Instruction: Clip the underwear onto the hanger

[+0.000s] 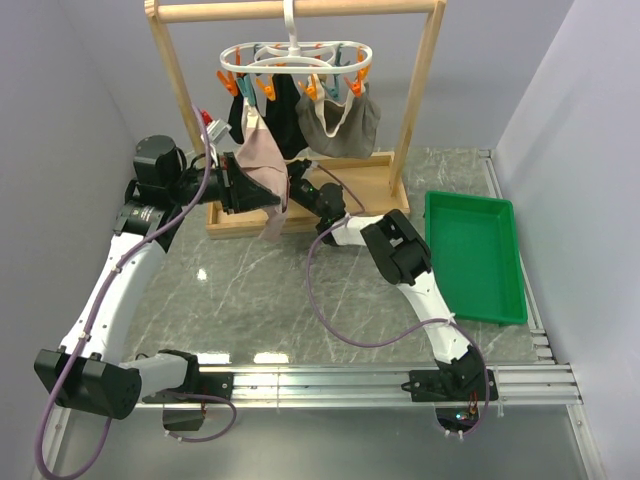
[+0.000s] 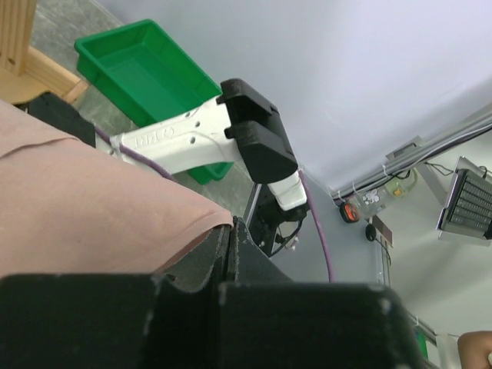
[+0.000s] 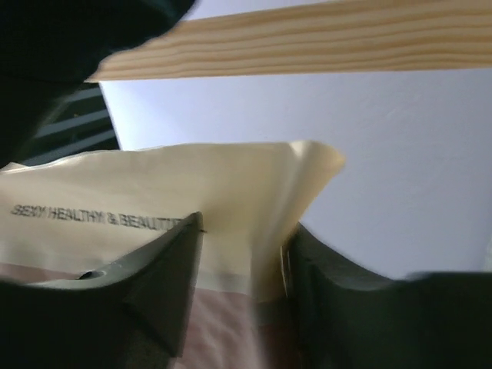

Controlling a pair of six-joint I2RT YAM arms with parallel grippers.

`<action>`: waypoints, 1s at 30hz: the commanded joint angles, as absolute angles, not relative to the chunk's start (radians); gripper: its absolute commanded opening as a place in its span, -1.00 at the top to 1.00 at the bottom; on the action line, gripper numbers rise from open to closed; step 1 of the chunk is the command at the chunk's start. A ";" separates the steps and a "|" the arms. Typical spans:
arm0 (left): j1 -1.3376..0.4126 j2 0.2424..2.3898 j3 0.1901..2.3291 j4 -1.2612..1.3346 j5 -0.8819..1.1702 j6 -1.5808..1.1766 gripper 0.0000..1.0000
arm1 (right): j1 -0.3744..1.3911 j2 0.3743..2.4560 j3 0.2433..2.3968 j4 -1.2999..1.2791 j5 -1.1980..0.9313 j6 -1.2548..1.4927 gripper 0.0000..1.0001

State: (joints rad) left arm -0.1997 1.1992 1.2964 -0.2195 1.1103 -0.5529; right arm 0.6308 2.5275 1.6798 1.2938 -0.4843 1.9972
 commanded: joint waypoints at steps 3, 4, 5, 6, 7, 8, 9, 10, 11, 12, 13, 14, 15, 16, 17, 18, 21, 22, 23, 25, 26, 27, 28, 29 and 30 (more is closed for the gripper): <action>-0.190 1.146 1.325 -0.301 1.146 -0.482 1.00 | 0.626 2.551 1.758 1.315 -0.462 2.324 0.43; -0.187 1.143 1.321 -0.302 1.138 -0.480 0.99 | 0.617 2.548 1.755 1.321 -0.462 2.318 0.57; -0.181 1.138 1.316 -0.307 1.132 -0.477 0.99 | 0.606 2.543 1.749 1.327 -0.463 2.312 0.69; -0.166 1.134 1.315 -0.308 1.129 -0.479 1.00 | 0.598 2.539 1.732 1.336 -0.463 2.290 0.80; -0.154 1.134 1.310 -0.305 1.126 -0.482 0.99 | 0.588 2.527 1.720 1.336 -0.471 2.275 1.00; -0.141 1.132 1.301 -0.305 1.108 -0.494 0.99 | 0.560 2.520 1.709 1.339 -0.475 2.255 1.00; -0.109 1.128 1.293 -0.302 1.097 -0.500 0.99 | 0.546 2.511 1.685 1.333 -0.485 2.215 1.00; -0.094 1.124 1.278 -0.293 1.091 -0.506 0.99 | 0.531 2.485 1.672 1.327 -0.504 2.192 1.00; -0.080 1.123 1.270 -0.287 1.065 -0.512 1.00 | 0.505 2.471 1.657 1.313 -0.517 2.165 1.00; -0.052 1.120 1.264 -0.287 1.045 -0.515 0.99 | 0.491 2.456 1.651 1.277 -0.531 2.107 1.00; -0.040 1.121 1.253 -0.285 1.026 -0.518 0.99 | 0.480 2.424 1.649 1.253 -0.543 2.076 1.00; -0.028 1.120 1.246 -0.264 1.008 -0.534 0.99 | 0.462 2.405 1.644 1.227 -0.567 2.047 1.00; -0.011 1.121 1.238 -0.256 0.970 -0.541 0.99 | 0.456 2.369 1.632 1.176 -0.577 1.978 1.00; -0.005 1.120 1.229 -0.250 0.945 -0.546 0.99 | 0.453 2.344 1.623 1.146 -0.586 1.936 1.00; -0.002 1.121 1.224 -0.233 0.925 -0.554 0.99 | 0.443 2.320 1.600 1.112 -0.607 1.890 1.00; -0.002 1.120 1.224 -0.233 0.878 -0.554 0.99 | 0.440 2.271 1.589 1.039 -0.617 1.787 1.00; 0.021 1.120 1.216 -0.230 0.795 -0.546 0.99 | 0.428 2.165 1.531 0.892 -0.632 1.573 1.00; 0.025 1.121 1.210 -0.229 0.778 -0.542 1.00 | 0.426 2.142 1.522 0.850 -0.637 1.519 1.00; 0.025 1.120 1.204 -0.222 0.766 -0.543 0.99 | 0.423 2.120 1.502 0.816 -0.640 1.437 1.00; 0.026 1.121 1.184 -0.203 0.743 -0.552 0.99 | 0.422 2.071 1.485 0.747 -0.647 1.375 1.00; 0.025 1.120 1.177 -0.195 0.738 -0.557 0.99 | 0.422 2.060 1.474 0.724 -0.649 1.344 1.00; 0.025 1.126 1.172 -0.193 0.727 -0.557 0.99 | 0.423 2.034 1.468 0.665 -0.640 1.271 1.00; 0.025 1.129 1.166 -0.193 0.706 -0.558 1.00 | 0.426 2.020 1.463 0.634 -0.628 1.232 1.00; 0.025 1.131 1.163 -0.196 0.693 -0.560 0.99 | 0.429 2.004 1.454 0.608 -0.617 1.147 1.00; 0.025 1.140 1.161 -0.204 0.671 -0.557 0.99 | 0.431 1.976 1.453 0.550 -0.608 1.093 1.00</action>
State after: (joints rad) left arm 0.0231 1.1374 1.1675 -0.2455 0.7483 -0.5438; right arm 0.4225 2.0350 1.4773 0.7197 -0.6178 1.3476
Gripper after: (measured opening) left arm 0.012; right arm 0.010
